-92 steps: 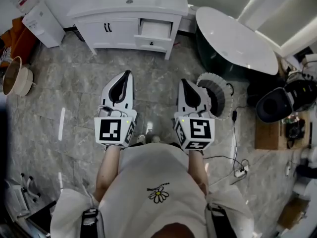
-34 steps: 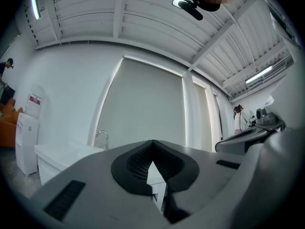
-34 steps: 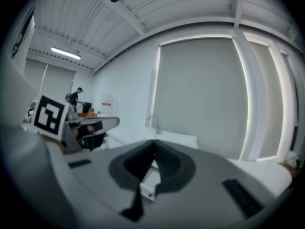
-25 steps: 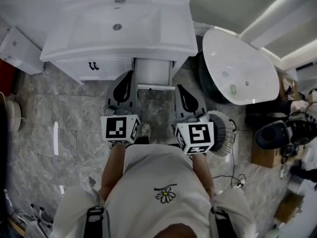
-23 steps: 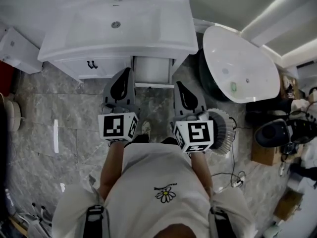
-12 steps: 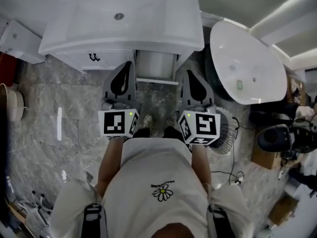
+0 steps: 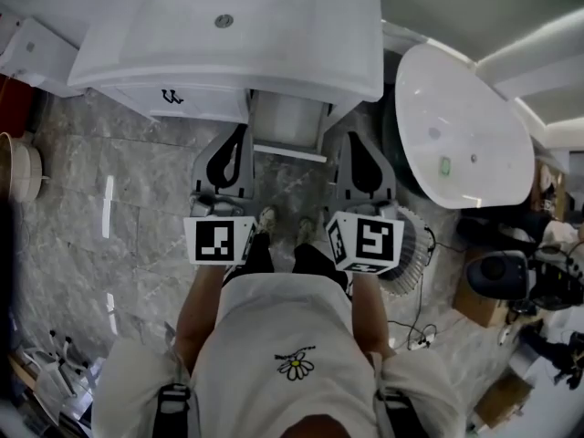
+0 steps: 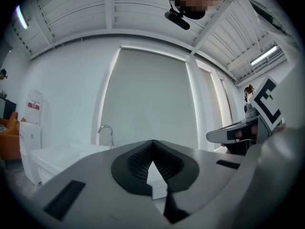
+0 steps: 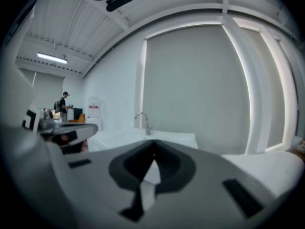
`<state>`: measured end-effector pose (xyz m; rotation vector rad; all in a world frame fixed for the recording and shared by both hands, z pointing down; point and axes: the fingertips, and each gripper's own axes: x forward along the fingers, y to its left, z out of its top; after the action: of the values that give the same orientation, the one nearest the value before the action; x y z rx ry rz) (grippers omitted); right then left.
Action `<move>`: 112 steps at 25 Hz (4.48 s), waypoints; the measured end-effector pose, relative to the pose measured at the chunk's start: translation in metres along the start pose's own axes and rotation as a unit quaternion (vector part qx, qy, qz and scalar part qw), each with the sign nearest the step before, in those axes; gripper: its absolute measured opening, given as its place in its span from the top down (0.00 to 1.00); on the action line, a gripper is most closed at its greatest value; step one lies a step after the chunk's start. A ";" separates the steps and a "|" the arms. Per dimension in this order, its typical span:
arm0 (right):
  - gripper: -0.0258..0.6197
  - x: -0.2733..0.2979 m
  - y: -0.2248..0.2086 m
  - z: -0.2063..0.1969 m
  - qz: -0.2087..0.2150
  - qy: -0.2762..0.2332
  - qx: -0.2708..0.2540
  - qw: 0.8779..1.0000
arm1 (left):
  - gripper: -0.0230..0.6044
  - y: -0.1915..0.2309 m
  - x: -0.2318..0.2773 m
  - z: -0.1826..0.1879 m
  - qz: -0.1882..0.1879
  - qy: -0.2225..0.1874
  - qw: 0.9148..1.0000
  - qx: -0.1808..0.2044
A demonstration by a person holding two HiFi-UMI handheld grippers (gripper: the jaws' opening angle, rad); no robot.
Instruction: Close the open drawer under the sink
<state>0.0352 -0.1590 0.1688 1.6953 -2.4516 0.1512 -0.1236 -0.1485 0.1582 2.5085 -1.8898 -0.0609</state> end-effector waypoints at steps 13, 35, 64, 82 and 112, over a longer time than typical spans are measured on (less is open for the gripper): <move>0.91 0.057 -0.010 -0.123 0.029 0.036 0.001 0.999 | 0.93 0.016 0.019 -0.169 0.030 0.071 0.997 0.001; 0.91 0.069 0.014 -0.281 0.064 0.079 -0.001 0.995 | 0.93 -0.023 -0.015 -0.340 0.066 0.124 0.990 0.000; 0.91 0.048 -0.014 -0.320 0.069 0.110 -0.018 0.991 | 0.62 -0.049 0.026 -0.482 -0.012 0.187 0.982 -0.030; 0.91 0.057 -0.031 -0.353 0.068 0.144 -0.015 0.987 | 0.73 -0.036 0.042 -0.519 0.021 0.219 0.974 -0.055; 0.91 0.069 -0.031 -0.357 0.087 0.155 -0.014 0.984 | 0.75 -0.034 0.043 -0.483 0.018 0.191 0.981 -0.020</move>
<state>0.0658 -0.1727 0.5318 1.3278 -2.3488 0.3685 -0.0642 -0.1912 0.6386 2.2543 -1.7541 0.3511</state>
